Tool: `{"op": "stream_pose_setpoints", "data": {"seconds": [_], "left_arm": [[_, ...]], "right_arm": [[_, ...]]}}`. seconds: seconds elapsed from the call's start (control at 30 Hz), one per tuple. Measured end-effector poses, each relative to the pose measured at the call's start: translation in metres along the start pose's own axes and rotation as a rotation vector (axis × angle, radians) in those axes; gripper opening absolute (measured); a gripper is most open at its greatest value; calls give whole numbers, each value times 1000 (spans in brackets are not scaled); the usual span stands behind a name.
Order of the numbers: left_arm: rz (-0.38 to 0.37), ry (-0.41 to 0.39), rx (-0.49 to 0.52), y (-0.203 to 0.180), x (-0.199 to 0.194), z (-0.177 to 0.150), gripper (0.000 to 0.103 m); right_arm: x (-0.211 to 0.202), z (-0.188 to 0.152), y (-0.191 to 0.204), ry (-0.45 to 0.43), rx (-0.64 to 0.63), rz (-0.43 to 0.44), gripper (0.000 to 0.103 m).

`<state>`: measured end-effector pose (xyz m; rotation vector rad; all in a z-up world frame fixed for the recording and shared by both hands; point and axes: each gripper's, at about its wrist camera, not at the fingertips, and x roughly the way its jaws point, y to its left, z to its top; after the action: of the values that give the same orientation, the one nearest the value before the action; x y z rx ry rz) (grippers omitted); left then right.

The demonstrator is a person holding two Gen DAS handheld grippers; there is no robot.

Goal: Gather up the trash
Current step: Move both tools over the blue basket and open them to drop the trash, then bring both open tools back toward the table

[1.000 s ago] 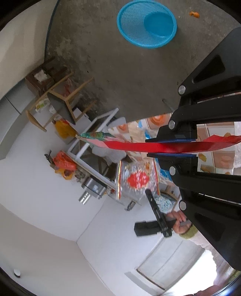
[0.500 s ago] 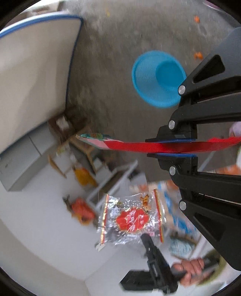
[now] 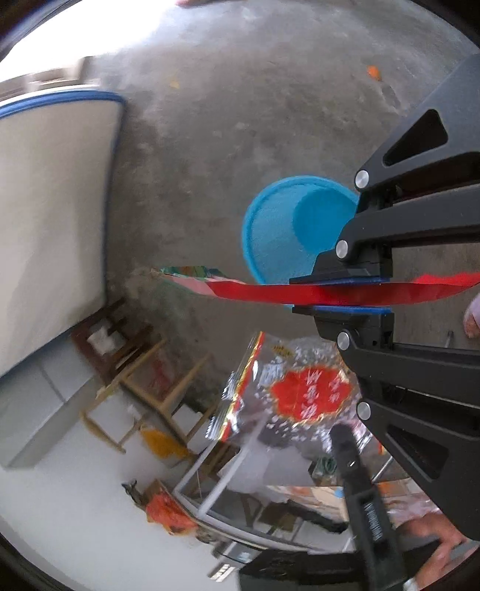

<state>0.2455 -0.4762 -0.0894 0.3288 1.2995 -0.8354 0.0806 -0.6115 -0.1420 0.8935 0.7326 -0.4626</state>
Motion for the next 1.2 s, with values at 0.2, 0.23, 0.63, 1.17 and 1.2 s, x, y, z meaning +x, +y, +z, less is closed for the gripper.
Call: {"op": "stream_pose_setpoints", "data": {"seconds": [0.2,0.23,0.63,1.17,1.2], "left_arm": [[-6,-6,-28,0,30,19,12],[-7,-10,-41,3,31,22,24],[9,-127,-27,18,-38,17,51],[46,-463,-53,58,-241,-148,73],[87,-487,-81,67,-253,-164,75]], "right_arm": [[64,16,-25,34,45,-69,18],[74,17,-29,52,58,-82,37],[57,-22,-82,46,112,-134,55],[-78,-72,-4,-78,-240,-282,94],[-86,-74,7,-105,-277,-291,96]]}}
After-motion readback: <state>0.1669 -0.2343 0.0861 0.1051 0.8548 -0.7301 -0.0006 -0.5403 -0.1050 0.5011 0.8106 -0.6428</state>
